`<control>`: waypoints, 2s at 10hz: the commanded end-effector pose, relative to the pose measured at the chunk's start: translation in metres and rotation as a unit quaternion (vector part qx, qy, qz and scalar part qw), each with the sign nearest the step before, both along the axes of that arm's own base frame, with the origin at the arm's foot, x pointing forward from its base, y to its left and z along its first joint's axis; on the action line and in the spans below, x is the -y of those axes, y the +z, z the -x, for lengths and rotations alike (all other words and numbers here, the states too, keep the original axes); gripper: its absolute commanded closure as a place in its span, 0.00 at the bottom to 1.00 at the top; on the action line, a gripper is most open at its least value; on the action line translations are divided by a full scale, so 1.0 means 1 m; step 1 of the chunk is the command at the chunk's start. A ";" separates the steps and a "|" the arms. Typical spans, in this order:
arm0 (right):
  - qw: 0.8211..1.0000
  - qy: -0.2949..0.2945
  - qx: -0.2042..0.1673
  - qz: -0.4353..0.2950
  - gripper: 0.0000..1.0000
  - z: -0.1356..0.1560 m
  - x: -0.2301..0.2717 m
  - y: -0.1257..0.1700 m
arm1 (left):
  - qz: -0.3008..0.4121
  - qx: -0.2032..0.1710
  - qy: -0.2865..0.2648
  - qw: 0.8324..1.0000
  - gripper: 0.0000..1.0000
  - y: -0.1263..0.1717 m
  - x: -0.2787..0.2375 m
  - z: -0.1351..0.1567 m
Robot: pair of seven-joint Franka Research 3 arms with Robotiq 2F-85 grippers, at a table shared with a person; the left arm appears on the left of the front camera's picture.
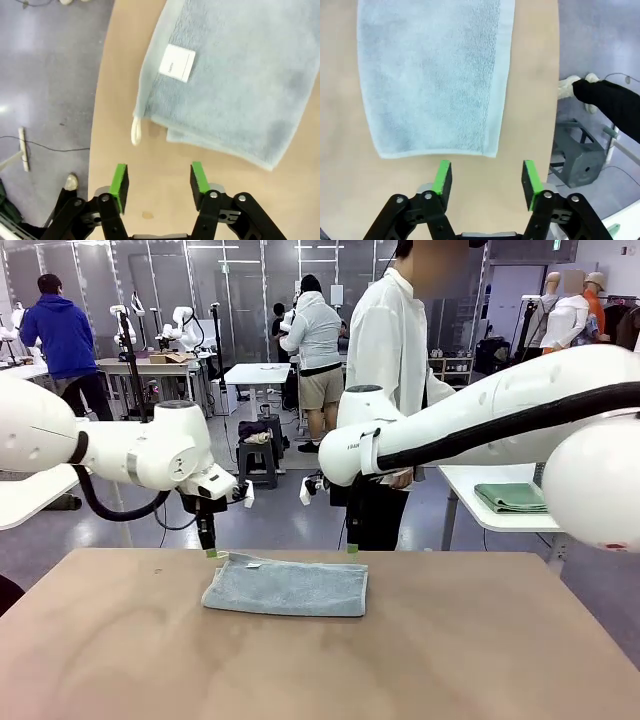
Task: Fold the towels and place them in the basket.
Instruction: When a person lays out a Towel with hook on the table, fold it in half twice.
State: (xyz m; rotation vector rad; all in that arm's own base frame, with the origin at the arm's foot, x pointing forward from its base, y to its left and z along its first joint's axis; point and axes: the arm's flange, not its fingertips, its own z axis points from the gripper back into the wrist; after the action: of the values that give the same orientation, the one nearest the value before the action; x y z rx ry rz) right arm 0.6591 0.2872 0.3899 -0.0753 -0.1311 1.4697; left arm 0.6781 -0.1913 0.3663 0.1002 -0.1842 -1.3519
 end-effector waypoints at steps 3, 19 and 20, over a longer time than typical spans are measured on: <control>0.995 -0.060 -0.058 -0.056 0.07 0.113 0.028 0.064 | 0.113 0.023 -0.117 0.986 0.32 0.062 -0.075 0.104; 0.826 -0.464 -0.238 -0.213 0.07 0.147 0.031 0.044 | 0.389 -0.041 -0.151 0.908 0.32 0.039 -0.185 0.101; 0.802 -0.500 -0.224 -0.238 0.07 0.141 0.031 0.039 | 0.389 -0.041 -0.151 0.908 0.32 0.039 -0.185 0.101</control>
State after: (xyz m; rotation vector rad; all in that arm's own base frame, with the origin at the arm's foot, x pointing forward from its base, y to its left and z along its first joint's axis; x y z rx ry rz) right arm 0.5189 0.2480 0.4312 0.5422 0.0247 0.4385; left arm 0.5771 -0.0066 0.4059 -0.6860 -0.6704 -1.4790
